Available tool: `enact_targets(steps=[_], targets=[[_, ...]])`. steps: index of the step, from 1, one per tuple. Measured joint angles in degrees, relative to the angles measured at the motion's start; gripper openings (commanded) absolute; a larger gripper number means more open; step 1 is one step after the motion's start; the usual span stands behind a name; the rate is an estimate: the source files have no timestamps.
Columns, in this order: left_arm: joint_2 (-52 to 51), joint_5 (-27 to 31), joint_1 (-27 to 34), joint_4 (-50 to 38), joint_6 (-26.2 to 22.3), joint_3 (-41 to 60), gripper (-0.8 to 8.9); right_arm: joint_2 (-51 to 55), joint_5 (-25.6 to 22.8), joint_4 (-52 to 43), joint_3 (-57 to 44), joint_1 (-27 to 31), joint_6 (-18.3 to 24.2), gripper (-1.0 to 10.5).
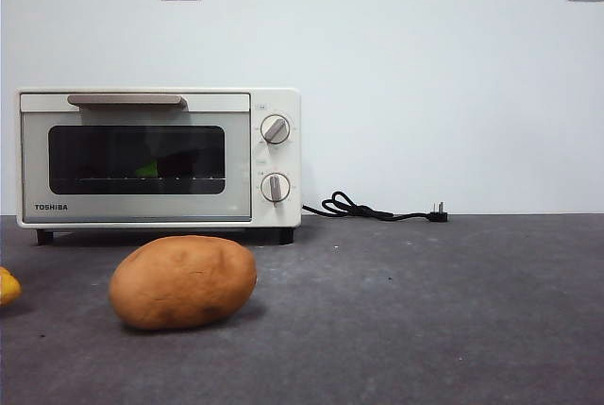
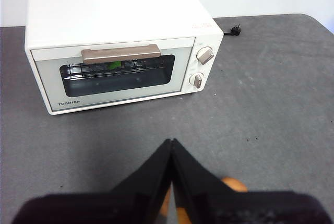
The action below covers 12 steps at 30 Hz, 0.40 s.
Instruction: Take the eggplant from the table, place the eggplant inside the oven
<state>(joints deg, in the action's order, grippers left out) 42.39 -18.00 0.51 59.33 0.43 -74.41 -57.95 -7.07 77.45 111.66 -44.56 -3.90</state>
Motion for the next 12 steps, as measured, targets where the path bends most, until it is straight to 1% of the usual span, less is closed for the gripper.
enact_targets(steps=[8, 12], targets=[[0.7, -0.2, 0.0, 0.0, 0.0, 0.0, -0.04, 0.0, 0.0, 0.0, 0.0, 0.0, 0.0, 0.0], [0.9, 0.0, -0.3, -0.3, -1.5, 0.0, -0.04, 0.0, 0.0, 0.0, 0.0, 0.0, 0.0, 0.0]])
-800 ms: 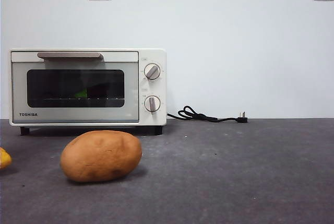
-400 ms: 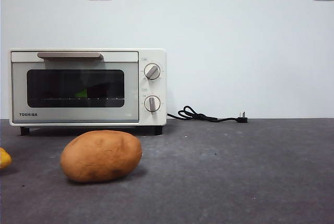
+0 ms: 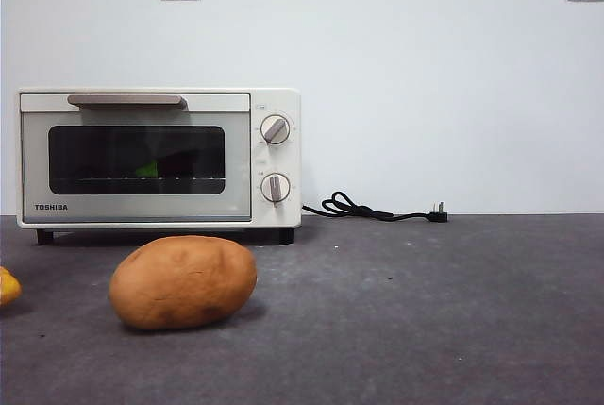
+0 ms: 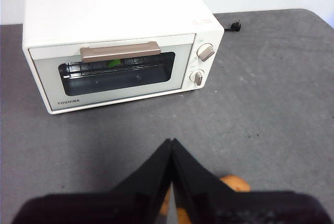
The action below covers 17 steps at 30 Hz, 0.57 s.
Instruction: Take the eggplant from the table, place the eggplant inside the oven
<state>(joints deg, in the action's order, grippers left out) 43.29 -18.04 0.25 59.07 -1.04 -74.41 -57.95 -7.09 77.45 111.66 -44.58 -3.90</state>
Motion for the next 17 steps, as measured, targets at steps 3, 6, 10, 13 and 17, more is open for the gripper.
enact_targets(steps=[3, 6, 10, 13, 17], targets=[[-0.7, 0.5, -0.2, -2.3, -2.5, 0.0, -0.04, 0.0, 0.0, 0.0, 0.0, 0.0, 0.0, 0.0], [-2.8, 0.5, -0.2, -7.3, -5.9, 0.6, -0.04, 0.0, 0.0, 0.0, 0.0, 0.0, 0.0, 0.0], [-8.9, 0.3, -0.2, -15.8, -8.1, 3.7, -0.04, 0.0, 0.0, 0.0, 0.0, 0.0, 0.0, 0.0], [-14.3, 0.2, -0.2, -22.8, -8.9, 7.4, -0.04, 0.0, 0.0, 0.0, 0.0, 0.0, 0.0, 0.0], [-19.1, 0.1, 1.0, -29.9, -10.3, 15.2, -0.04, 0.0, 0.0, 0.0, 0.0, 0.0, 0.0, 0.0]])
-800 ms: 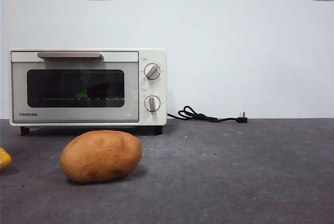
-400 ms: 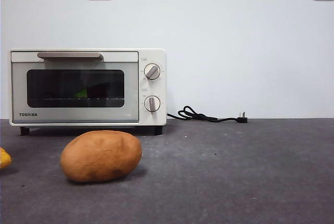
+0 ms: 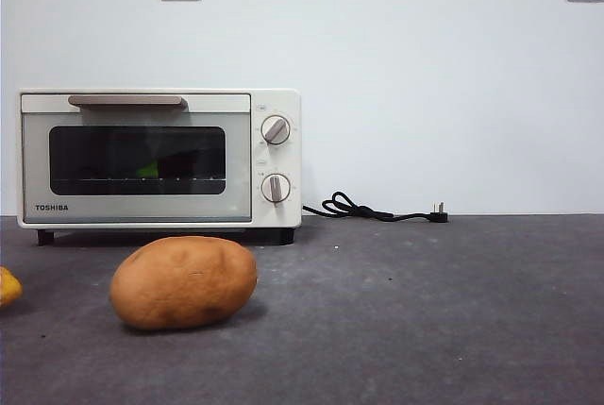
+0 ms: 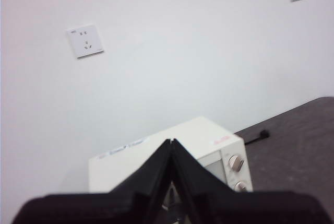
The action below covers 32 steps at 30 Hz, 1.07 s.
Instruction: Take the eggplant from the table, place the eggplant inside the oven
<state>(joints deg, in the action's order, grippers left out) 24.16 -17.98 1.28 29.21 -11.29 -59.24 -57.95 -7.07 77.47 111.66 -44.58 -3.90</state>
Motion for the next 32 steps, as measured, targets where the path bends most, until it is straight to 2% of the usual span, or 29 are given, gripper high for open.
enact_targets(steps=[8, 14, 23, 32], targets=[[-10.3, 0.0, 3.2, -8.9, -0.7, 19.5, -0.04, -0.3, -0.1, 0.0, 0.0, 0.0, 0.0, 0.0], [-15.8, 0.3, 3.4, -11.8, -0.7, 33.2, -0.03, -0.5, -0.7, 0.0, 0.0, 0.0, 0.0, 0.0], [-21.8, 6.3, 3.4, -12.2, 1.0, 44.5, -0.03, -0.7, -0.7, 0.0, 0.0, 0.0, 0.0, 0.0], [-23.8, 9.5, 3.4, -13.0, 5.9, 52.5, -0.03, -0.9, -0.7, 0.0, 0.0, 0.0, 0.0, 0.0]])
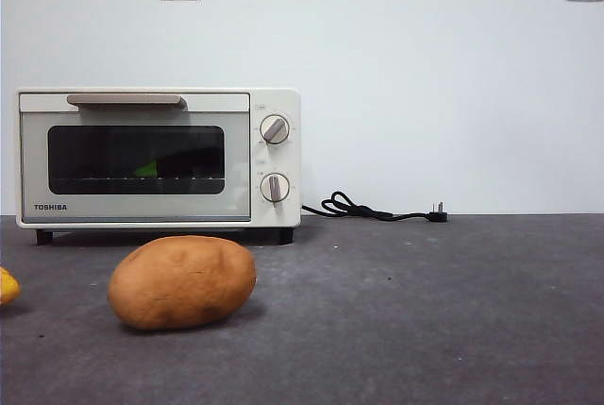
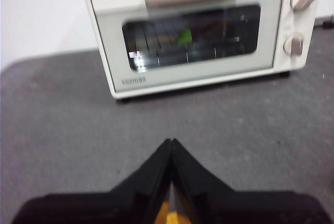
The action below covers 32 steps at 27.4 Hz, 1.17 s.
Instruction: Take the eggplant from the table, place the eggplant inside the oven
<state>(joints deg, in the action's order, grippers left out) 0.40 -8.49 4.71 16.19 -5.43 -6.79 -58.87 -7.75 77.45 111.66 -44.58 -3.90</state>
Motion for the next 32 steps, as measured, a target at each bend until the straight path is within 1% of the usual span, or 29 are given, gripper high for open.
enact_targets(steps=[9, 15, 32], targets=[[0.0, 0.9, -1.4, -0.4, 2.5, 4.0, -0.03, -0.3, 0.0, 0.0, 0.0, 0.0, 0.0, 0.0], [0.0, 0.9, -2.6, -0.6, 3.0, 4.0, -0.03, -0.3, -0.1, 0.0, 0.0, 0.0, 0.0, 0.0], [0.3, 0.9, -2.6, -0.6, 3.2, 4.0, -0.03, -1.9, -0.4, 0.0, 0.0, 0.0, 0.0, 0.0]])
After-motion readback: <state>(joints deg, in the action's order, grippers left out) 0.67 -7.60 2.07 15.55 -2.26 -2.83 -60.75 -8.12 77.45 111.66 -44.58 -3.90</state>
